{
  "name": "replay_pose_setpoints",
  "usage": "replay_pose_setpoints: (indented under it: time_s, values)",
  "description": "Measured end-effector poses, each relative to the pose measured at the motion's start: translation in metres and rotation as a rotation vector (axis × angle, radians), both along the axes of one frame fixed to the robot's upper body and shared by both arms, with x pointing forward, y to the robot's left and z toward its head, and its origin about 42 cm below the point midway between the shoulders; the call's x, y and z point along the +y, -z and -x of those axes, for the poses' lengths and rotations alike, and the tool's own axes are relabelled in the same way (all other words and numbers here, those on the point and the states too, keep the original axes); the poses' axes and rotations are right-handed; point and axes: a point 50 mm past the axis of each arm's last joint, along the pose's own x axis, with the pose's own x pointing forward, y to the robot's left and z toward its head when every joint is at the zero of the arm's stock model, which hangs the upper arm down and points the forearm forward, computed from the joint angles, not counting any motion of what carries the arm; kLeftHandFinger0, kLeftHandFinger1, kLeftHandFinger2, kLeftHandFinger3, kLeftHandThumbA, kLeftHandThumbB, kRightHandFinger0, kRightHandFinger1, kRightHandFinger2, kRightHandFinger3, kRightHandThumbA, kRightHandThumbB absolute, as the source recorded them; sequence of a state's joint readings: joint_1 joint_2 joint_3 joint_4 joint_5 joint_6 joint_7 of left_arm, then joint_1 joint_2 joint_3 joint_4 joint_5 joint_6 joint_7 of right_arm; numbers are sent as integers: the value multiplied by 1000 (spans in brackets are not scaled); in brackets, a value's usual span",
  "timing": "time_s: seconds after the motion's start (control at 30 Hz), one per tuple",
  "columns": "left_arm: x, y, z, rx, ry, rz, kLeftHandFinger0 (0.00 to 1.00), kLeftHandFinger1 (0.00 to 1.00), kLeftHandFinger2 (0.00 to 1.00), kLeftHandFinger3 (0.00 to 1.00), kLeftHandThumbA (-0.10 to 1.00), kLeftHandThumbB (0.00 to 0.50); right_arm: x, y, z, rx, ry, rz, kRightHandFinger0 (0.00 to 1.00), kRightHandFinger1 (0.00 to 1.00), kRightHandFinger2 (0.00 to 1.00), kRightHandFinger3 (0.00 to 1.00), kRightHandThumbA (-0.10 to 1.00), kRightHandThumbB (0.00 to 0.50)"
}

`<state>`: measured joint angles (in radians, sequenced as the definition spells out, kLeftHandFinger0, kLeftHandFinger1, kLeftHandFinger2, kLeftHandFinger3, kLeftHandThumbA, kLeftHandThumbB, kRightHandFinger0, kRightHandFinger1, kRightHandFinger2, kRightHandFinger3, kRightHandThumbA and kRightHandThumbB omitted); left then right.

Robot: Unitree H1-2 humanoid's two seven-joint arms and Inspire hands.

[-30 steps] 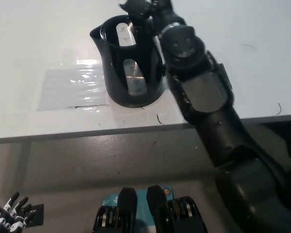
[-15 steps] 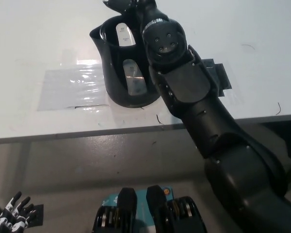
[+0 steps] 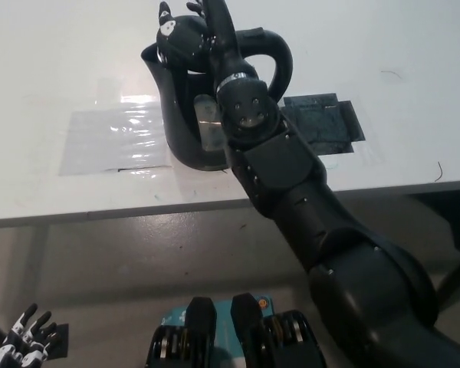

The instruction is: The robot uses its right hand to push down on the lid of a kettle kept in the middle of the desk to close it

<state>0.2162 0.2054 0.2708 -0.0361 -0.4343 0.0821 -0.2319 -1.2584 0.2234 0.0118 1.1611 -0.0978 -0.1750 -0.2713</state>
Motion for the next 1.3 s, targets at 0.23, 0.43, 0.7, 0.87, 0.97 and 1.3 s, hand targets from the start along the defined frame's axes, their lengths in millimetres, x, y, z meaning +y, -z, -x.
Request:
replay_pose_setpoints:
  time_s: [0.23,0.43,0.7,0.87,0.97,1.3]
  values:
    - [0,0,0,0,1,2,1000,1000,1000,1000,235,276,1,7,2,-26,6,-43,755,786,886,1000,375,96]
    - [-1,0,1,1,1,1,1000,1000,1000,1000,219,267,2,11,4,-31,11,-72,902,941,1000,1000,380,101]
    - [-1,0,1,2,2,2,1000,1000,1000,1000,233,268,8,6,2,-26,0,-34,992,1000,1000,1000,207,154]
    - [-4,0,0,2,12,4,1000,1000,1000,1000,234,276,14,-4,-1,-5,-5,15,730,790,1000,1000,138,161]
    - [-6,0,0,1,21,4,1000,1000,1000,1000,254,288,17,-17,-4,10,-3,54,822,901,982,1000,221,200]
    - [-15,-4,2,-1,53,3,1000,1000,1000,1000,277,289,29,-41,-5,35,-18,143,899,954,1000,1000,187,164]
